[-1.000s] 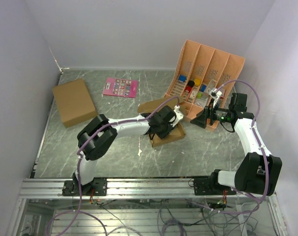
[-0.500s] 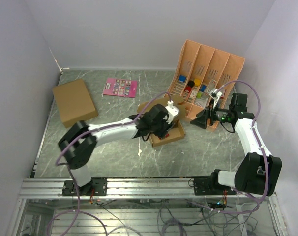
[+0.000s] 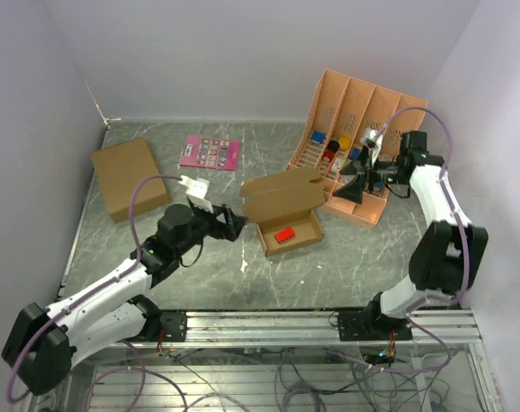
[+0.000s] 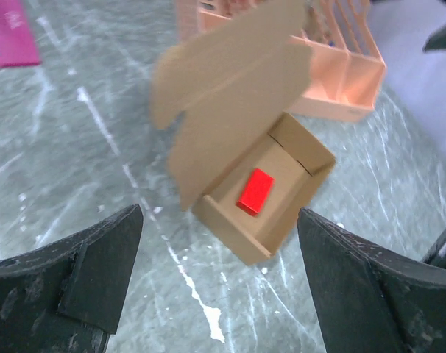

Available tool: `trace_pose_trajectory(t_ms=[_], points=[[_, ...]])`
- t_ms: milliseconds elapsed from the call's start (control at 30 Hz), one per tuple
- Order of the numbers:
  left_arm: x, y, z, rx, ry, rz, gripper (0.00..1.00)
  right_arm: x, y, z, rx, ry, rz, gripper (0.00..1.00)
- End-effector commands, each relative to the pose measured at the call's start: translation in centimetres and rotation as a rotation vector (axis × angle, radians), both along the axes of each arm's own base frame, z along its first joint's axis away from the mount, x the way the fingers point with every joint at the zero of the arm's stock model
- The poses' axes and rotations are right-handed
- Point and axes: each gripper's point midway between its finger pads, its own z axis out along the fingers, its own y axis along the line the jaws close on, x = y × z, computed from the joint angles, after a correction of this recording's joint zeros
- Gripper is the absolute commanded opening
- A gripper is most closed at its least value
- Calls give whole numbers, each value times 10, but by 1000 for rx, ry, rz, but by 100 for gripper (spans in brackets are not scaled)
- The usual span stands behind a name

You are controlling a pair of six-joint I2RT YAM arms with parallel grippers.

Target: Fold the paper box

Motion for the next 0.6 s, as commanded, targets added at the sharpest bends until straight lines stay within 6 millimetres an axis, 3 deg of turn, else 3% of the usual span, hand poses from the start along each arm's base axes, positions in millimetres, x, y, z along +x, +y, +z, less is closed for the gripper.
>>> trace_pose_trajectory(t_ms=[0,200,367,533,567], points=[[10,16,11,-207,74,-18,96,15,1,-31,-27,215,-25,100],[36,18,-3,-220,157,-71,96,38,8,-56,-120,284,-64,99],[55,13,-33,-114,231,-100,96,56,11,-73,-152,336,-100,94],[58,-2,-44,-113,272,-186,95,55,22,-82,-160,382,-46,73],[59,-3,-46,-112,277,-191,87,54,24,-83,-159,387,-37,68]])
